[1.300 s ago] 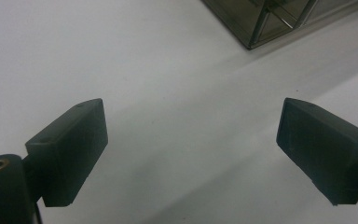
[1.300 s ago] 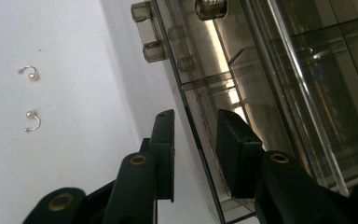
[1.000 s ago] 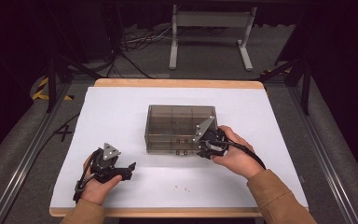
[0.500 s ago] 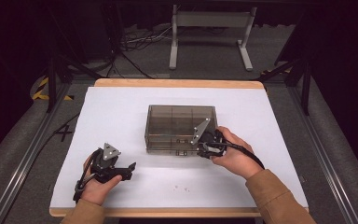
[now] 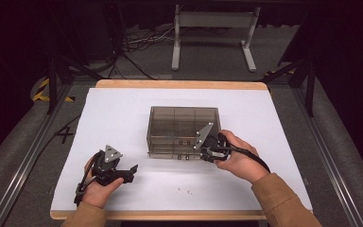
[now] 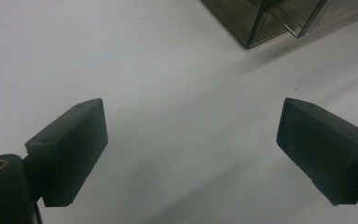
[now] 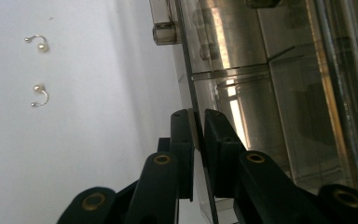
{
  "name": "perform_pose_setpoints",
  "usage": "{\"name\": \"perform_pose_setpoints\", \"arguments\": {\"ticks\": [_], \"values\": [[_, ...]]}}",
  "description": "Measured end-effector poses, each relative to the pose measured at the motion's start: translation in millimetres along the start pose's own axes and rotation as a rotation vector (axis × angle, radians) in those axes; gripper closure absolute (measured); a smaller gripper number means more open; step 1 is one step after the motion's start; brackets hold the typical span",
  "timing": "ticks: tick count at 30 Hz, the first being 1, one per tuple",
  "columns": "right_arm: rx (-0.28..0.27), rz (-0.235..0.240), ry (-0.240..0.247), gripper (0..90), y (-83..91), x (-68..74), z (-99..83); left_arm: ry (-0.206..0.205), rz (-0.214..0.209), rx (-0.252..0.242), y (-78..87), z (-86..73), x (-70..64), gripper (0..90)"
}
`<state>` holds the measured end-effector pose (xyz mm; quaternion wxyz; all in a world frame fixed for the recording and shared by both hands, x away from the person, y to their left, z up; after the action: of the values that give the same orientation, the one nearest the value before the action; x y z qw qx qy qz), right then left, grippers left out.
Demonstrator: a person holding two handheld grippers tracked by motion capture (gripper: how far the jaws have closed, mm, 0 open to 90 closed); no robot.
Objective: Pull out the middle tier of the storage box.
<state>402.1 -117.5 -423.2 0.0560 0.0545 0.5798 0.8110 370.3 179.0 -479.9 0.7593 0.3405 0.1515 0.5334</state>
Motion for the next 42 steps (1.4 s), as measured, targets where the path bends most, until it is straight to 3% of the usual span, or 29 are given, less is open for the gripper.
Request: {"name": "perform_pose_setpoints", "arguments": {"ticks": [20,42], "values": [[-0.011,0.022,0.078,84.3,6.6,26.1,-5.0,-0.004,0.001,0.002,0.9,-1.2,-0.1,9.5],[-0.008,0.012,0.104,86.1,-3.0,32.0,-6.2,0.002,-0.001,0.005,1.1,-1.5,-0.1,9.4]]}}
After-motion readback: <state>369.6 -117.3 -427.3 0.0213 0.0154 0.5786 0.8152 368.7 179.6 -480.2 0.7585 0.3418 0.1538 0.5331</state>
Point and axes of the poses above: each handheld gripper's, and its own axes: y roughly backward along the jaws, z roughly out of its top, x roughly to its left, the point moved 6 cm from there along -y, roughly forward along the jaws, and after that the axes turned 11 degrees about z, right-handed, at the moved point
